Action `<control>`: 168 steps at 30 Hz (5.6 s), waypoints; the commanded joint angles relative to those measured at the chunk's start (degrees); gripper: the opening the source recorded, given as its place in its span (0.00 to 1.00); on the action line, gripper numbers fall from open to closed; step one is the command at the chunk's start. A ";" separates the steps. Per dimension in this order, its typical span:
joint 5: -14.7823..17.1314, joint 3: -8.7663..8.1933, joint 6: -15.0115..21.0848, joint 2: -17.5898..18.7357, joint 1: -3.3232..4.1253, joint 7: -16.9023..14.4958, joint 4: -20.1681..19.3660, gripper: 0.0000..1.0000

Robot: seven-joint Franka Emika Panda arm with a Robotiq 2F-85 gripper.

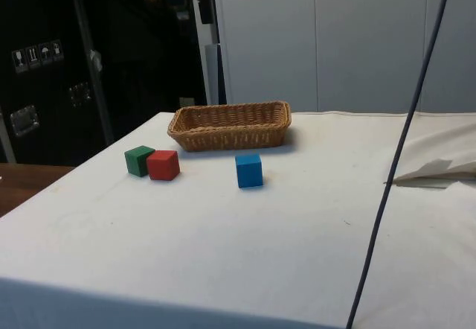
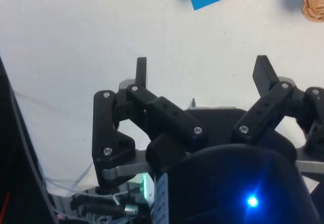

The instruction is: Pick up the blue cube and place it into the basket.

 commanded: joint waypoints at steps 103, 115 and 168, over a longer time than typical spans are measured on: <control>-0.57 -3.78 51.11 15.64 -3.27 -16.67 -27.62 1.00; -0.97 -4.07 51.85 17.13 -2.81 -16.56 -27.39 1.00; -0.97 -4.24 47.15 10.66 -2.75 -16.50 -26.18 0.01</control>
